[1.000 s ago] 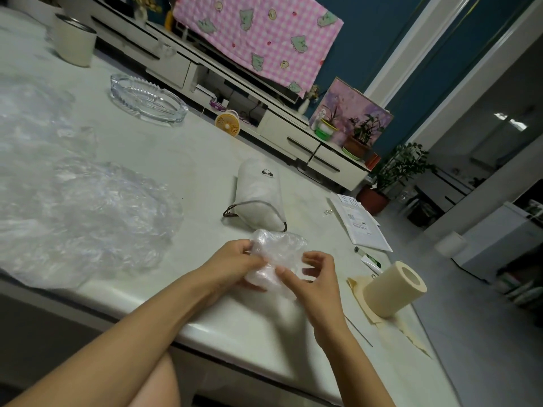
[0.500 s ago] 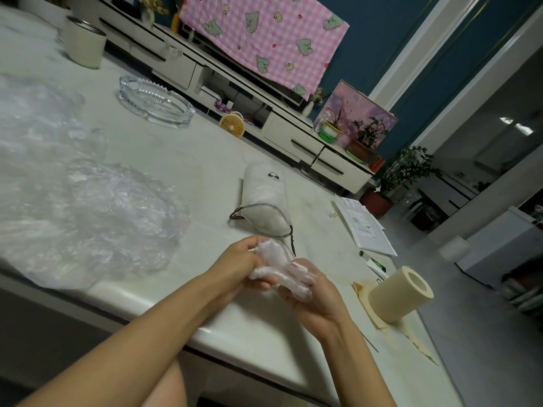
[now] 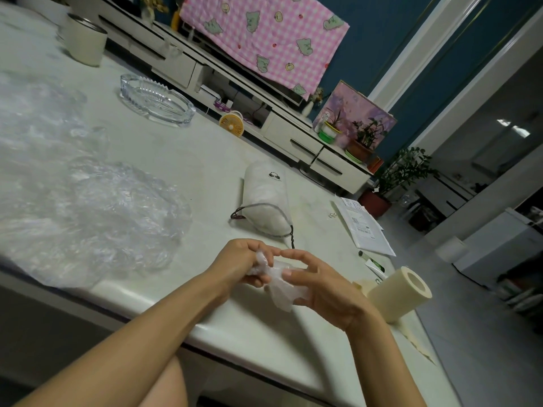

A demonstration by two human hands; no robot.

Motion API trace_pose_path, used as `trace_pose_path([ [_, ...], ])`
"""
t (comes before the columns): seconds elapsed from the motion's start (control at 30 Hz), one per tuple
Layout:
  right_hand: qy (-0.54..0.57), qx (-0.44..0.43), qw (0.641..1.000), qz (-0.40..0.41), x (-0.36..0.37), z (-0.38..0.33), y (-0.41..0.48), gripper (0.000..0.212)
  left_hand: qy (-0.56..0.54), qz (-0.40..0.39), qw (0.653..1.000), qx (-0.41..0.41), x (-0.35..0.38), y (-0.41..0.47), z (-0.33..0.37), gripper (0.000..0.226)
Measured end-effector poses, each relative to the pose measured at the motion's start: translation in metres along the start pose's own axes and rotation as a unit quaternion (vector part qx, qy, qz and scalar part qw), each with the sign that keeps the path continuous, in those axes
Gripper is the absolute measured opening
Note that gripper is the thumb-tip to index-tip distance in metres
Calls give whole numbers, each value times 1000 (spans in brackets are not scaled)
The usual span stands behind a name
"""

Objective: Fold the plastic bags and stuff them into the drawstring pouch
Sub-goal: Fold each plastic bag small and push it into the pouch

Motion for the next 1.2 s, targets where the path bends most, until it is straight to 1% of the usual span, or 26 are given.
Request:
trace_pose_path([
  [0.07, -10, 8, 1000, -8, 2, 6, 1, 46, 17, 3, 1000, -1, -4, 0, -1, 56],
  [0.13, -39, 3, 999, -4, 4, 7, 3, 40, 23, 4, 1000, -12, -4, 1, -3, 46],
  [0.2, -73, -13, 997, 33, 2, 5, 4, 39, 6, 10, 1000, -24, -3, 1, -4, 41],
  [0.27, -98, -28, 992, 78, -2, 4, 6, 40, 15, 29, 999, -27, -5, -1, -5, 45],
  [0.3, -101, -37, 990, 95, -4, 3, 7, 42, 48, 38, 998, -8, -6, -1, -4, 38],
  [0.37, -100, -54, 989, 93, -2, 3, 7, 43, 136, 47, 988, 50, -7, 0, 2, 14],
  [0.43, -117, -66, 990, 43, 6, 2, 6, 43, 197, 35, 975, 95, -7, -1, 6, 14],
  [0.5, -132, -74, 988, 12, 12, -2, 4, 41, 220, 9, 969, 114, -5, -3, 9, 14],
  [0.6, -153, -76, 985, 24, 11, -7, 5, 24, 217, -8, 969, 121, -5, -5, 12, 21],
  [0.67, -190, -69, 979, 29, 11, -5, 5, 12, 205, -4, 970, 127, -7, -6, 14, 19],
  [0.7, -204, -64, 977, 29, 10, -3, 5, 11, 193, -2, 973, 131, -8, -6, 14, 17],
  [0.77, -221, -57, 973, 23, 8, -1, 4, 20, 179, 0, 973, 144, -10, -6, 15, 24],
  [0.83, -226, -50, 973, 17, 9, -2, 3, 29, 187, 3, 970, 154, -10, -8, 16, 20],
  [0.9, -223, -54, 973, 4, 13, -4, 3, 28, 194, 18, 967, 166, -12, -9, 19, 22],
  [0.93, -222, -61, 973, -1, 15, -6, 3, 29, 192, 31, 965, 175, -13, -8, 21, 19],
  [1.0, -207, -89, 974, 3, 19, -11, 1, 31, 182, 55, 963, 190, -18, -6, 24, 18],
  [1.03, -190, -109, 976, 12, 19, -14, 0, 30, 176, 61, 966, 181, -19, -4, 23, 19],
  [1.07, -168, -128, 977, 21, 18, -17, -2, 28, 164, 55, 973, 150, -18, -2, 18, 17],
  [1.13, -114, -150, 982, 20, 17, -18, -4, 26, 111, 29, 992, 55, -13, 0, 3, 10],
  [1.2, -52, -163, 985, -13, 21, -15, -4, 32, 33, 5, 999, -38, -7, -2, -13, 4],
])
Point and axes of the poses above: each hand's wrist, its own y-axis towards the middle knuckle, its own x-axis out of the palm, z = x × y, the point moved 8 cm from there along y, towards the middle knuckle, and after that the axes turned 8 degrees about -y, right-handed, at the moved point
